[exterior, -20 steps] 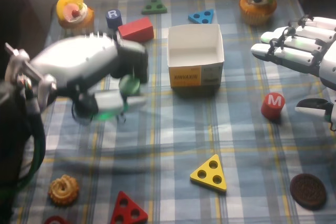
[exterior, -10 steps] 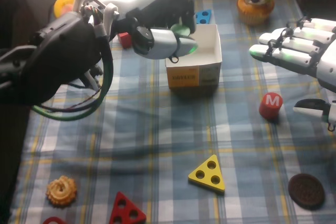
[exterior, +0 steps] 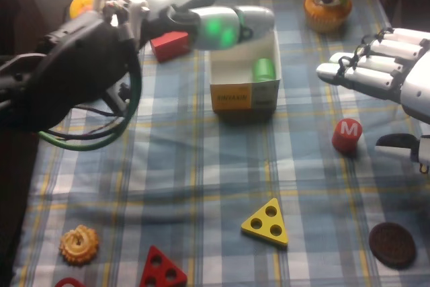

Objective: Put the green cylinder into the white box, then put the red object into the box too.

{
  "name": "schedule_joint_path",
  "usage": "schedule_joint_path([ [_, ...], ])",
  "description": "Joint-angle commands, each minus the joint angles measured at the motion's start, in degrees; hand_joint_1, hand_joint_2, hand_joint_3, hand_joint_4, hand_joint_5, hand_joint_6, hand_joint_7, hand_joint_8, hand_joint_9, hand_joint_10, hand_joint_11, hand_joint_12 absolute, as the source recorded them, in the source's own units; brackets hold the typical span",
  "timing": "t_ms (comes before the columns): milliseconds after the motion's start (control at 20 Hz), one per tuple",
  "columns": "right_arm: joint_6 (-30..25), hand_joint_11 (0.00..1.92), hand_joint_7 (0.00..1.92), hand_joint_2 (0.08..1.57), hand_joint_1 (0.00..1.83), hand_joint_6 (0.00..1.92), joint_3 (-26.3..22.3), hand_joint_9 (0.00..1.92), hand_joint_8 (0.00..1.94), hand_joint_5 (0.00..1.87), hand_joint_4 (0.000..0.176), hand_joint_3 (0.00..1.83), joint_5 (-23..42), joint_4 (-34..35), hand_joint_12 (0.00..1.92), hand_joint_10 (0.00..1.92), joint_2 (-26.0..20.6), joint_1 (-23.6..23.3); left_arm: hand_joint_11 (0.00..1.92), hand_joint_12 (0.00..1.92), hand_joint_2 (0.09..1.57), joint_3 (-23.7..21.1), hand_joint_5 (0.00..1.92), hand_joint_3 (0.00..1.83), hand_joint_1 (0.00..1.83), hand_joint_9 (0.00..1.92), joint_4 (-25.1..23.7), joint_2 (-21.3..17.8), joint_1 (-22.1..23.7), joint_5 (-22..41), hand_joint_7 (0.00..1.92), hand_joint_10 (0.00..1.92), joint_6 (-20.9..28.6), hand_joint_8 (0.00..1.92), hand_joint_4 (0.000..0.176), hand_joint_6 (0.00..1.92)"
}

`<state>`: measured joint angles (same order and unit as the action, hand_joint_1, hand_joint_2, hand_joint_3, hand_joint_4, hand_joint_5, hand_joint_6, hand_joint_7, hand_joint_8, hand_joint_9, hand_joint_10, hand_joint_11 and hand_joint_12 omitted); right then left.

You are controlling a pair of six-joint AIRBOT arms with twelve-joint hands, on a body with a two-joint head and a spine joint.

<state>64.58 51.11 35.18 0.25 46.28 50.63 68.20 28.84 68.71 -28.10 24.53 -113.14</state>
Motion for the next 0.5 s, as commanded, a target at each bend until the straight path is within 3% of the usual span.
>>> schedule_joint_path([
  [0,0.20,0.00,0.19,1.23,0.76,0.06,0.29,0.00,0.05,0.08,0.000,0.00,5.76,0.12,1.65,0.84,0.18,-0.61,0.00,0.00,1.25,-0.44,0.00,0.01,0.08,0.00,-2.70,-1.08,0.21,8.62,0.00,0.00,2.82,0.00,0.137,0.03],
  [150,0.20,0.00,0.28,1.24,0.75,0.13,0.83,0.00,0.09,0.16,0.000,0.00,4.17,-0.23,1.60,0.96,0.87,-0.88,0.00,0.00,1.36,-3.80,0.00,0.04,0.03,0.00,-8.53,-5.36,-2.12,14.47,0.00,0.00,13.66,0.00,0.105,0.03],
  [200,0.20,0.00,0.30,1.25,0.74,0.15,1.00,0.00,0.09,0.17,0.000,0.00,3.66,-0.43,1.62,1.00,1.14,-1.05,0.00,0.00,1.41,-5.29,0.00,0.02,0.05,0.00,-9.96,-6.92,-3.20,16.95,0.03,0.00,16.07,0.01,0.104,0.01],
  [250,0.20,0.00,0.32,1.22,0.80,0.17,1.20,0.00,0.10,0.19,0.000,0.00,3.25,-0.54,1.65,1.03,1.47,-1.21,0.00,0.00,1.44,-6.89,0.00,0.02,0.04,0.00,-10.64,-8.50,-4.28,19.27,0.03,0.00,17.29,0.01,0.132,0.00],
  [300,0.20,0.00,0.37,1.19,0.88,0.21,1.46,0.02,0.13,0.23,0.000,0.00,2.85,-0.57,1.66,1.07,1.89,-1.34,0.00,0.00,1.46,-8.55,0.04,0.02,0.11,0.00,-11.06,-10.07,-5.62,21.49,0.04,0.00,17.88,0.01,0.120,0.02],
  [400,0.20,0.00,0.40,1.18,0.89,0.30,1.93,0.05,0.18,0.24,0.000,0.00,2.31,-0.57,1.65,1.10,2.57,-1.37,0.00,0.00,1.44,-10.55,0.08,0.00,0.13,0.00,-11.82,-11.75,-7.22,23.91,0.03,0.00,18.15,0.00,0.123,0.03],
  [450,0.19,0.00,0.41,1.17,0.91,0.32,2.21,0.06,0.19,0.24,0.000,0.00,1.91,-0.57,1.63,1.10,2.99,-1.37,0.00,0.00,1.43,-10.96,0.07,0.00,0.19,0.00,-12.16,-12.08,-7.66,24.13,0.04,0.00,18.15,0.01,0.094,0.03],
])
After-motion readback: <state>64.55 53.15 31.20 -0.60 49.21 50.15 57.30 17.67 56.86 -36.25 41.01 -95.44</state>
